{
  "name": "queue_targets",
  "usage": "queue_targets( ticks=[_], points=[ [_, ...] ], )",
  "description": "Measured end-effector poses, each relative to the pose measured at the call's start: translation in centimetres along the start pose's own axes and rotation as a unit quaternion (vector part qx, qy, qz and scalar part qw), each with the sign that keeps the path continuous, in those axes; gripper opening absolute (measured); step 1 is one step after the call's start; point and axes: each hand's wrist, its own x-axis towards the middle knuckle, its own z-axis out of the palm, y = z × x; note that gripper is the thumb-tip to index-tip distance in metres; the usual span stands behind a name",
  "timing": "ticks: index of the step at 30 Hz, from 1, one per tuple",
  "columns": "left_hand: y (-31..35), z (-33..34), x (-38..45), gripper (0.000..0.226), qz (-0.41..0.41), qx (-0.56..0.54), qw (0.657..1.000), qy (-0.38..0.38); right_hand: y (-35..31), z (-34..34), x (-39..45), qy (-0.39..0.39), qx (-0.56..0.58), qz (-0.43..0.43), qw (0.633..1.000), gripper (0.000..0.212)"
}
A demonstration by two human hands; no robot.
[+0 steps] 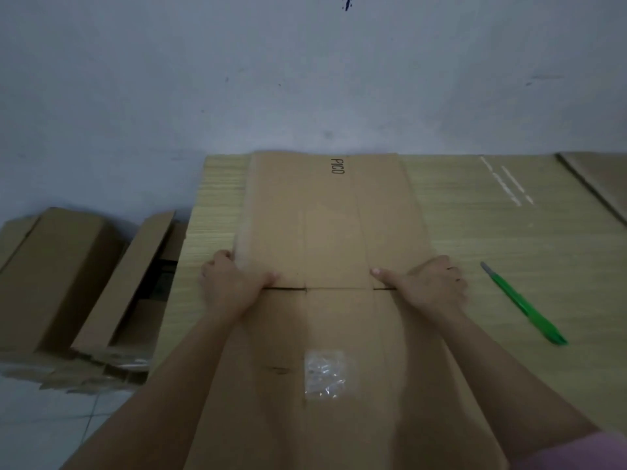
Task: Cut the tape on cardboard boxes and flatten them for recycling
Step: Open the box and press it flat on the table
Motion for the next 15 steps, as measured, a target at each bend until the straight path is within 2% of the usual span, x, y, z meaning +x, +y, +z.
queue_targets(
  ticks=[3, 5, 7, 10, 15],
  points=[
    [-0.1, -0.8, 0.3, 0.086, 0.012, -0.055, 0.998, -0.039, 0.1, -0.1, -0.7, -0.009, 0.042, -0.003, 0.999, 0.114],
    [-0.5, -0.9, -0.3, 0.081, 0.044, -0.040, 0.998, -0.036, 0.4, 0.0, -1.5, -0.005, 0.041, -0.014, 0.999, 0.109],
    [-0.5, -1.2, -1.1, 0.072, 0.070, -0.025, 0.997, -0.027, 0.9, -0.3, -2.3, 0.002, 0.041, -0.031, 0.999, 0.099],
    [0.0, -1.9, -2.2, 0.060, 0.099, -0.050, 0.993, -0.035, 2.2, -1.0, -3.3, 0.035, 0.088, -0.069, 0.993, 0.072],
    [2.5, -2.6, -4.3, 0.072, 0.155, -0.081, 0.984, -0.021, 4.6, -4.1, -4.5, 0.120, 0.157, -0.090, 0.976, 0.046]
  ],
)
